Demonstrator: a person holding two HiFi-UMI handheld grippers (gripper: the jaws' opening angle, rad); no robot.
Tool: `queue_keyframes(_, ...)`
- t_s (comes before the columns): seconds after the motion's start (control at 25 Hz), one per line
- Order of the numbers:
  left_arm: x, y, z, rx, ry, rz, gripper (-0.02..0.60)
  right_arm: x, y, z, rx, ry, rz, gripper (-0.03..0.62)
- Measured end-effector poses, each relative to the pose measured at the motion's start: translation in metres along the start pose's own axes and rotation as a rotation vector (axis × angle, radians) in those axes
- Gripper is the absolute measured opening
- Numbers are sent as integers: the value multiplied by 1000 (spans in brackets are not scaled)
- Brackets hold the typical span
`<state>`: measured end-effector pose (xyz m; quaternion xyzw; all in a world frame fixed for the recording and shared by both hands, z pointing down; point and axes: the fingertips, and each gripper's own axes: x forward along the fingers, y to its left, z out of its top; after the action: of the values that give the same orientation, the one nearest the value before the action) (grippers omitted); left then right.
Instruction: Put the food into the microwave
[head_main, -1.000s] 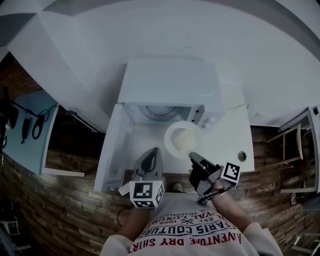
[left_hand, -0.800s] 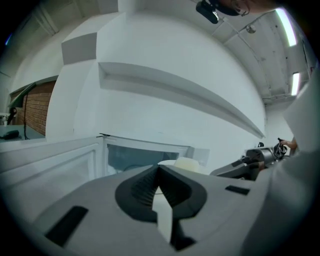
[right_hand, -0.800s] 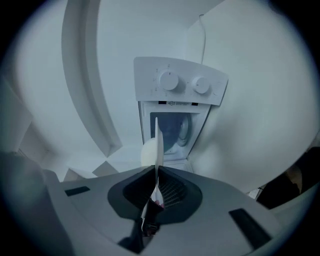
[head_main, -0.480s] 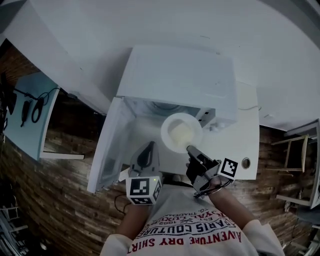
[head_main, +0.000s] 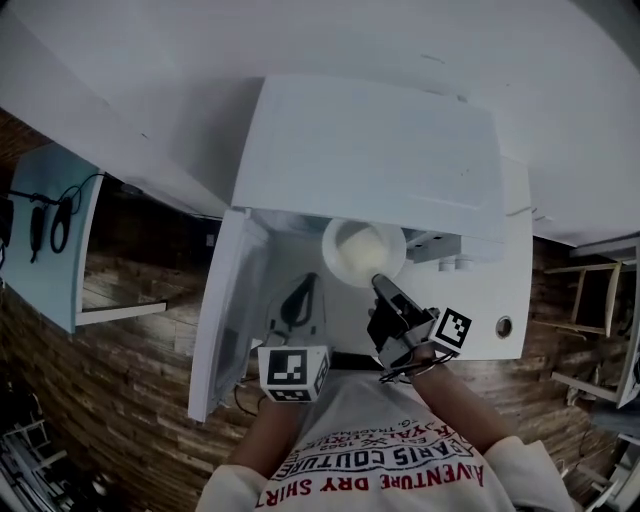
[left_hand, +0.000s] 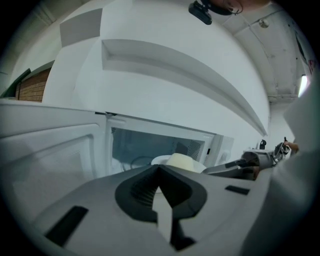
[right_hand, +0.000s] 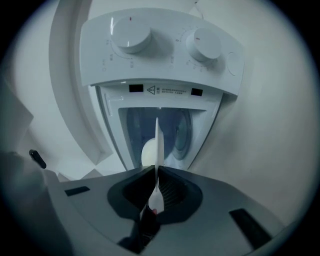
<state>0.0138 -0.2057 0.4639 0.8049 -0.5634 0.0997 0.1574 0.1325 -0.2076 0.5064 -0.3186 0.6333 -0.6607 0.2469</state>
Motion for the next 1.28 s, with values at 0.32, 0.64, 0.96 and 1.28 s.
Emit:
queue_keyframes(0.32,10,7,-12,20,30,-66,3,45,-25,15,-24,-42,-35,25)
queue_keyframes(0.64,15,23,-15,1,33,-62,3,71,-45,31,20,-100,-28,28)
queue_keyframes(0.96,18,27,-22,-5,54,-59,3,83,-59,38,1,-122,-68,31)
queue_keyframes(1.28,16,20,-32,-12,81,-77,3,94,-64,45,-41,-160,-182,26)
